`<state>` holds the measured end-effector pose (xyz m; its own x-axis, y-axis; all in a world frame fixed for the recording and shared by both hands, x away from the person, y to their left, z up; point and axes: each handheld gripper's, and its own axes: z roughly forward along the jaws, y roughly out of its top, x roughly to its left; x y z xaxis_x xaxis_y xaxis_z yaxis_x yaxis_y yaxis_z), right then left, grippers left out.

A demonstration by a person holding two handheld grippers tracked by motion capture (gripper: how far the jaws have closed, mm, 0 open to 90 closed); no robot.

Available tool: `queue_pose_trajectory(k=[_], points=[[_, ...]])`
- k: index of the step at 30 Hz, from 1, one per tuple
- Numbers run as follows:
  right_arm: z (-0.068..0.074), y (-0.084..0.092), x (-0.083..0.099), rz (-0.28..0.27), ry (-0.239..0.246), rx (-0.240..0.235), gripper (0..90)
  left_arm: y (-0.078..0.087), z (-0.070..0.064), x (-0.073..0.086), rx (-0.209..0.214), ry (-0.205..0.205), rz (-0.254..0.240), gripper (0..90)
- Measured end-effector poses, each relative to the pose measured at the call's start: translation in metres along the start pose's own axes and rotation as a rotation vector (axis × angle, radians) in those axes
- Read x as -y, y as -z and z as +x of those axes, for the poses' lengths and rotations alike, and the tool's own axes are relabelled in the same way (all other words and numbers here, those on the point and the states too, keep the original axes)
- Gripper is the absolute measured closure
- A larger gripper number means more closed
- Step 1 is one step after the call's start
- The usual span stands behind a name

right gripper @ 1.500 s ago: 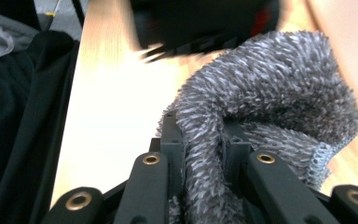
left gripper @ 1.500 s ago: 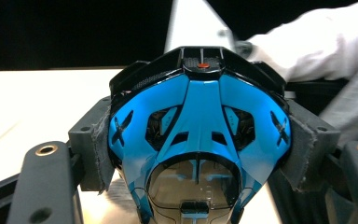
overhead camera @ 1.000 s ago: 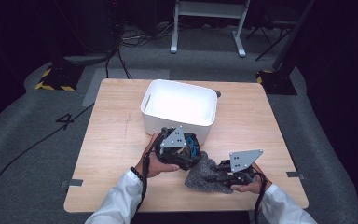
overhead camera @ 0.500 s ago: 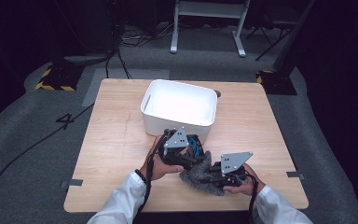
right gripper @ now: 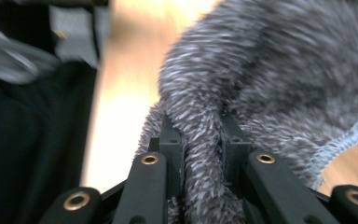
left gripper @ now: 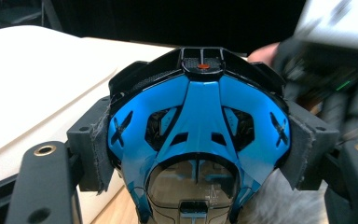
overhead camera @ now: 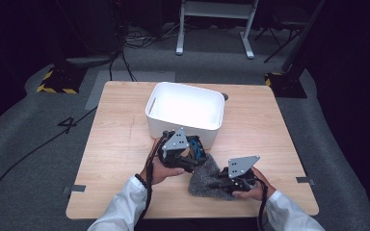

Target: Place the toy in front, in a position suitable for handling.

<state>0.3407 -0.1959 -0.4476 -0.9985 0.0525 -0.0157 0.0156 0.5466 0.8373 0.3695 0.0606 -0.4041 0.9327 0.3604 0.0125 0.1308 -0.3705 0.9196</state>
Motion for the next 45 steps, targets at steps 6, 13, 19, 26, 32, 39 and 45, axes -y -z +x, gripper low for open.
queue_pose_trajectory(k=[6, 13, 19, 26, 32, 39, 45], points=[[0.010, 0.009, -0.016, -0.112, 0.031, -0.033, 75.9, -0.010, -0.005, 0.000, 0.023, -0.007, 0.015, 25.7], [0.007, -0.009, -0.011, 0.003, 0.007, 0.032, 76.1, -0.008, -0.012, -0.006, 0.054, -0.014, -0.026, 25.7], [-0.002, -0.016, 0.001, 0.080, -0.047, 0.057, 76.2, 0.000, -0.009, -0.008, 0.052, -0.004, -0.050, 25.7], [-0.012, -0.019, 0.012, 0.143, -0.099, 0.081, 76.2, 0.006, -0.007, -0.009, 0.059, -0.006, -0.064, 25.8], [-0.019, -0.015, 0.020, 0.176, -0.134, 0.118, 76.2, 0.008, -0.007, -0.009, 0.077, -0.011, -0.068, 25.8], [-0.032, 0.000, 0.033, 0.198, -0.183, 0.190, 76.2, 0.008, -0.009, -0.009, 0.106, -0.028, -0.049, 25.7], [-0.039, 0.016, 0.040, 0.161, -0.223, 0.210, 76.1, 0.007, -0.007, -0.004, 0.109, -0.019, -0.031, 25.7]])
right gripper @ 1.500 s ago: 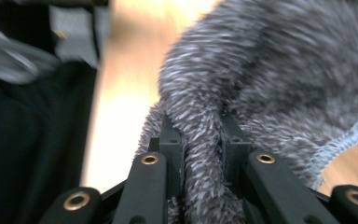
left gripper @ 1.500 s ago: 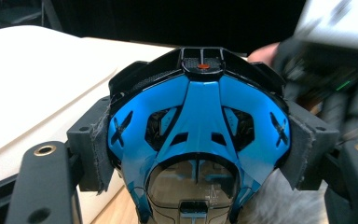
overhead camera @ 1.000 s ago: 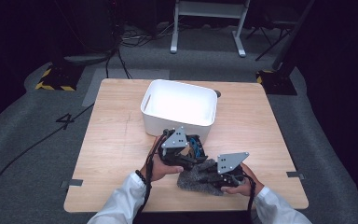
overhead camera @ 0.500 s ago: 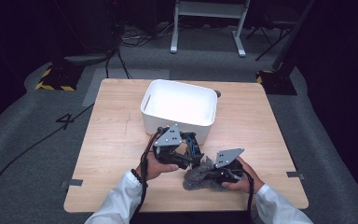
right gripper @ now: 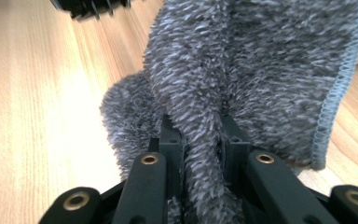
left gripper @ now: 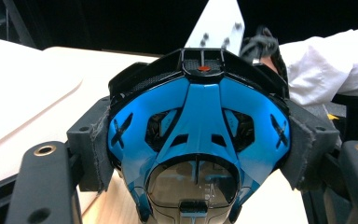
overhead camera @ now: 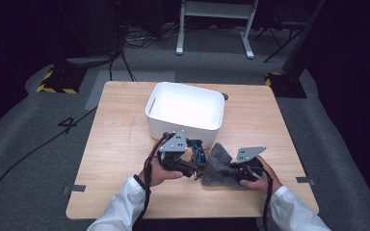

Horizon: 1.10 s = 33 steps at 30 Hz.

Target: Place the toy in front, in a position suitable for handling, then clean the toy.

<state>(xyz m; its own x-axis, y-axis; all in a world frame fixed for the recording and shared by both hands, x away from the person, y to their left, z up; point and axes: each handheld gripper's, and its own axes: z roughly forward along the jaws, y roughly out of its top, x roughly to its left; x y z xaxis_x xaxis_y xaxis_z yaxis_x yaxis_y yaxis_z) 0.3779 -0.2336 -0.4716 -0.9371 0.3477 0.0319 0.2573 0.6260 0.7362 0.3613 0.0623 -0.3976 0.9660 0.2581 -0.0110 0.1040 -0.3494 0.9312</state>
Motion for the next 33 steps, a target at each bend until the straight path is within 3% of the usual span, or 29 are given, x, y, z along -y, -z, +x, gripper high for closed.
queue_pose_trajectory(k=[2, 7, 11, 14, 17, 19, 22, 24, 26, 28, 33], points=[[0.001, 0.003, -0.003, -0.025, 0.005, -0.006, 76.1, -0.002, 0.001, 0.002, 0.003, -0.003, 0.012, 25.7], [0.021, 0.017, -0.025, -0.141, 0.092, -0.088, 76.1, -0.007, 0.002, 0.007, -0.018, -0.011, 0.043, 25.7], [0.039, 0.018, -0.033, -0.169, 0.149, -0.157, 76.1, -0.005, 0.003, 0.004, -0.045, -0.006, 0.021, 25.7], [0.048, 0.015, -0.037, -0.191, 0.178, -0.206, 76.0, -0.007, 0.000, 0.002, -0.062, -0.018, 0.033, 25.7], [0.054, 0.012, -0.041, -0.183, 0.196, -0.221, 76.0, -0.008, -0.001, 0.001, -0.062, -0.015, 0.026, 25.7], [0.055, 0.005, -0.040, -0.173, 0.187, -0.238, 76.1, -0.005, 0.002, 0.001, -0.037, 0.011, -0.013, 25.7], [0.057, -0.011, -0.035, -0.086, 0.207, -0.206, 76.1, 0.004, 0.003, -0.002, -0.032, 0.022, -0.061, 25.7], [0.053, -0.021, -0.031, -0.074, 0.176, -0.212, 76.1, 0.008, 0.003, -0.004, -0.040, 0.020, -0.072, 25.7], [0.052, -0.029, -0.029, -0.041, 0.176, -0.199, 76.0, 0.011, 0.001, -0.006, -0.050, 0.013, -0.079, 25.7], [0.051, -0.033, -0.028, -0.042, 0.165, -0.207, 76.0, 0.013, -0.002, -0.009, -0.059, -0.002, -0.076, 25.7], [0.046, -0.038, -0.027, -0.015, 0.142, -0.173, 76.0, 0.016, -0.005, -0.014, -0.031, -0.008, -0.099, 25.7]])
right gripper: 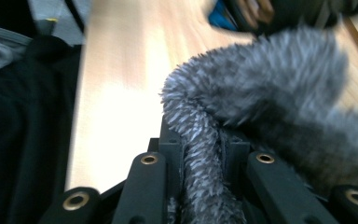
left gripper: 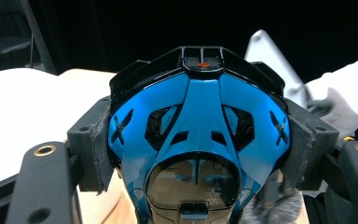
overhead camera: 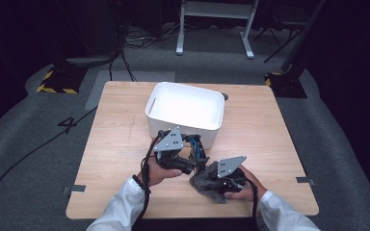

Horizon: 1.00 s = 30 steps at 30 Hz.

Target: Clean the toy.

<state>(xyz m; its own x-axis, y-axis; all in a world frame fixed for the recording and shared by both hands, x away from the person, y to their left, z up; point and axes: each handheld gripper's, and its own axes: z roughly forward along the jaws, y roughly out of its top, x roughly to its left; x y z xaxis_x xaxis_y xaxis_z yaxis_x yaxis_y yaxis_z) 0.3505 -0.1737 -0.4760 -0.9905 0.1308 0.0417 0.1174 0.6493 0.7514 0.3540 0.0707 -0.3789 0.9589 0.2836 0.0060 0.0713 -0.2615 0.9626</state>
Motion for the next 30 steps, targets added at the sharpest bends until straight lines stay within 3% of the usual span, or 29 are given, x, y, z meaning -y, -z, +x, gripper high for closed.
queue_pose_trajectory(k=[2, 6, 9, 11, 14, 17, 20, 22, 27, 30], points=[[-0.005, -0.002, 0.003, -0.017, -0.027, 0.004, 75.8, 0.000, -0.001, -0.002, 0.027, 0.001, -0.004, 25.7], [-0.004, 0.004, 0.002, -0.081, -0.008, 0.003, 75.7, -0.007, -0.006, -0.001, 0.066, -0.025, 0.021, 25.7], [0.003, 0.009, 0.001, -0.088, 0.041, -0.006, 75.7, -0.012, -0.007, 0.000, 0.057, -0.058, 0.063, 25.7], [0.004, 0.012, 0.002, -0.095, 0.046, -0.020, 75.7, -0.013, -0.005, 0.001, 0.055, -0.051, 0.071, 25.7], [0.006, 0.014, 0.006, -0.107, 0.050, -0.050, 75.8, -0.012, -0.002, 0.003, 0.012, -0.060, 0.094, 25.7], [0.011, 0.016, 0.006, -0.109, 0.076, -0.081, 75.8, -0.010, 0.001, 0.005, 0.050, -0.039, 0.081, 25.7], [0.009, 0.019, 0.006, -0.100, 0.079, -0.057, 75.9, -0.010, -0.001, 0.004, 0.106, -0.049, 0.076, 25.7], [0.006, 0.022, 0.007, -0.092, 0.073, -0.037, 76.0, -0.012, -0.003, 0.005, 0.104, -0.061, 0.093, 25.7], [0.000, 0.034, 0.011, -0.091, 0.056, 0.020, 76.0, -0.010, 0.000, 0.009, 0.128, -0.044, 0.100, 25.7], [-0.007, 0.041, 0.015, -0.104, 0.018, 0.064, 76.1, -0.009, -0.002, 0.010, 0.147, -0.048, 0.115, 25.7]])
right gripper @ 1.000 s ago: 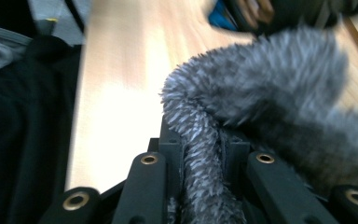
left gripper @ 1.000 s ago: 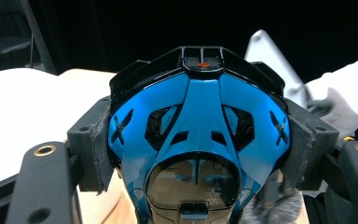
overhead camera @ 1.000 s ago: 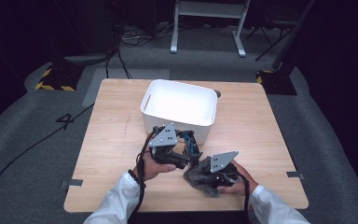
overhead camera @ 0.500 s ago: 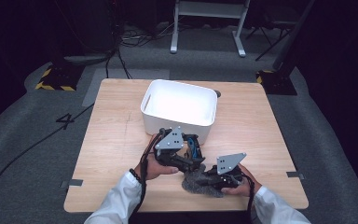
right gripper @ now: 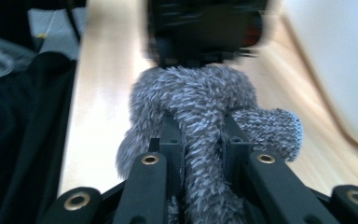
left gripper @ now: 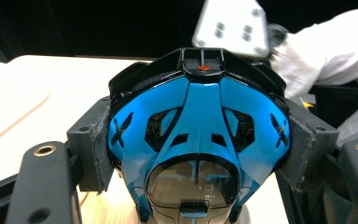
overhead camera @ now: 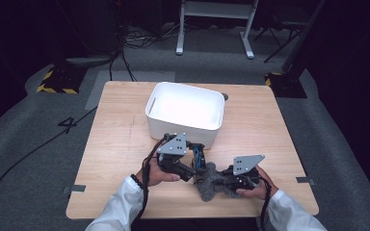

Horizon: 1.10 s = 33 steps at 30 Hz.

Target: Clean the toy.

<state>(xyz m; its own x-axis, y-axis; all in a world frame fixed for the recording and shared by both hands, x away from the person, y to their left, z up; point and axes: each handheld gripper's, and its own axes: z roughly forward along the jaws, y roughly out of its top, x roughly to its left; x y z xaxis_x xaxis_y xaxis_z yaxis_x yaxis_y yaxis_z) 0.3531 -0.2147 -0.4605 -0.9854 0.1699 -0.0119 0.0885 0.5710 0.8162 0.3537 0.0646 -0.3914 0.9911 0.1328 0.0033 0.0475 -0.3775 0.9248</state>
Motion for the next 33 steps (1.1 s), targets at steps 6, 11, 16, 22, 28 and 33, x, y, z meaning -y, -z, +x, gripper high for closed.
queue_pose_trajectory(k=[6, 11, 16, 22, 28, 33], points=[[-0.010, 0.017, -0.001, -0.085, -0.040, 0.050, 76.1, -0.012, -0.003, 0.005, 0.021, -0.016, 0.070, 25.7], [-0.007, 0.029, -0.007, -0.142, -0.032, 0.049, 76.1, -0.020, -0.003, 0.007, 0.011, -0.016, 0.102, 25.7], [-0.002, 0.037, -0.014, -0.178, -0.008, 0.049, 76.2, -0.023, -0.002, 0.010, -0.011, -0.019, 0.124, 25.7], [0.000, 0.047, -0.020, -0.239, -0.014, 0.040, 76.1, -0.024, 0.001, 0.014, -0.021, -0.017, 0.138, 25.7], [0.000, 0.034, -0.014, -0.166, -0.011, 0.037, 76.2, -0.015, -0.002, 0.006, -0.029, -0.020, 0.075, 25.7], [0.004, 0.015, -0.011, -0.103, -0.008, 0.008, 76.1, -0.007, -0.006, -0.002, -0.036, -0.032, 0.012, 25.7]])
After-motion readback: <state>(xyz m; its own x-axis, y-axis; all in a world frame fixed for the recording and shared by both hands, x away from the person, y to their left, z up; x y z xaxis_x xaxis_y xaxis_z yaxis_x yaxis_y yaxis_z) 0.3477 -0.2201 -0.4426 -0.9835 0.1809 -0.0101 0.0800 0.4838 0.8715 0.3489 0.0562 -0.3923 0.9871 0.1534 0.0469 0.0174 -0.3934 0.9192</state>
